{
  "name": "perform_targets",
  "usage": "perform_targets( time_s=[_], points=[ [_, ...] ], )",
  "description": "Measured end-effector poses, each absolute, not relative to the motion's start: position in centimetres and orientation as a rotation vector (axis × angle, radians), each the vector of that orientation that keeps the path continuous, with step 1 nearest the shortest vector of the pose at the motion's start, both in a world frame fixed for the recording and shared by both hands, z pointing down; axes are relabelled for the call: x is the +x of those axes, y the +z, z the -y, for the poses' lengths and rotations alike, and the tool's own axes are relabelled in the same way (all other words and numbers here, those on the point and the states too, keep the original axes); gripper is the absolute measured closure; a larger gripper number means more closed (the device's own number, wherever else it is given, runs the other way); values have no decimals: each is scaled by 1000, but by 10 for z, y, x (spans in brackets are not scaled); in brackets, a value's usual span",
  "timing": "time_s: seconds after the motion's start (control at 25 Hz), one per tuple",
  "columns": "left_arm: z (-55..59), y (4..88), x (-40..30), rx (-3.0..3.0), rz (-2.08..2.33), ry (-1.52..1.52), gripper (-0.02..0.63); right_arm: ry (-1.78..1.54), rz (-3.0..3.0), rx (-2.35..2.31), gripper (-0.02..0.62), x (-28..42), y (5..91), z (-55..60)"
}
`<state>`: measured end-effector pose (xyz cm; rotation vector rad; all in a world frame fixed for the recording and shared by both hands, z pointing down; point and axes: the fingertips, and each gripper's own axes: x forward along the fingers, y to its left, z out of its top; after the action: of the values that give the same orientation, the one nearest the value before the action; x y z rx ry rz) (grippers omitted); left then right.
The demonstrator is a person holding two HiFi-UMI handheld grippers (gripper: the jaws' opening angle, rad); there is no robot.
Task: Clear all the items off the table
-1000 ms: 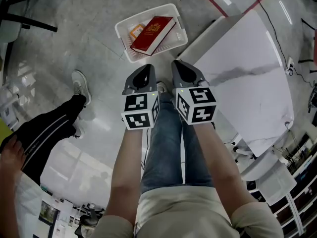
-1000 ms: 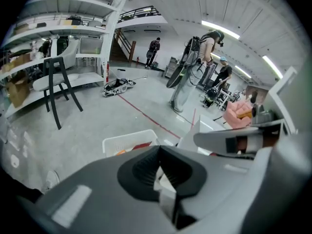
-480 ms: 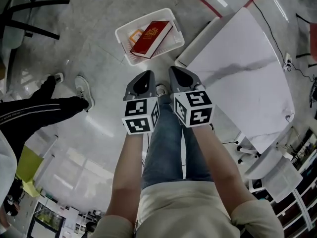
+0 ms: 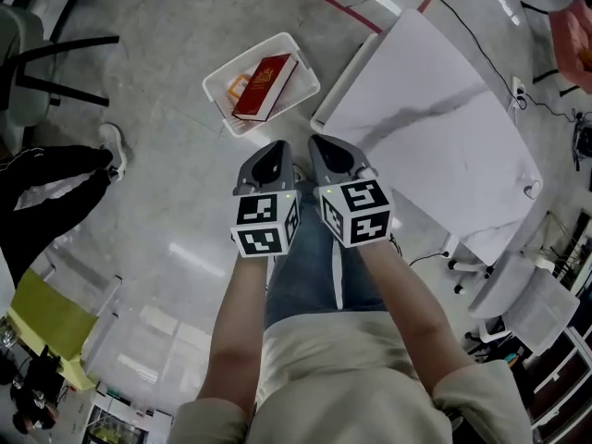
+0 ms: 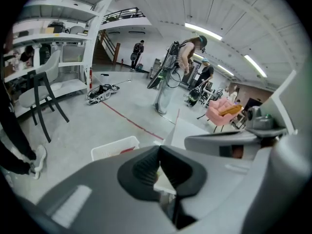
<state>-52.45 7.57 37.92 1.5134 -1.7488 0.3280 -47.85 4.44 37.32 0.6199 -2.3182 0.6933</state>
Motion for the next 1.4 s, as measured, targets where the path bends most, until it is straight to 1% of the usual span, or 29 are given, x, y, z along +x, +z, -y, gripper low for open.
perform_targets(
  time_s=[0.52, 0.8, 1.16, 1.4],
  points=[
    [-71, 317, -477, 1636, 1669, 397, 597, 701, 2315, 742, 598, -417, 312, -43],
    [-55, 295, -438, 1757, 1566, 441, 597, 754, 2329, 870, 597, -384, 284, -38],
    [-34, 270, -352, 1957, 1412, 547, 597, 818, 2317, 1092, 597, -300, 264, -18],
    [-34, 267, -279, 2039, 1334, 602, 597, 841, 2301, 1203, 597, -225, 254, -21]
  ],
)
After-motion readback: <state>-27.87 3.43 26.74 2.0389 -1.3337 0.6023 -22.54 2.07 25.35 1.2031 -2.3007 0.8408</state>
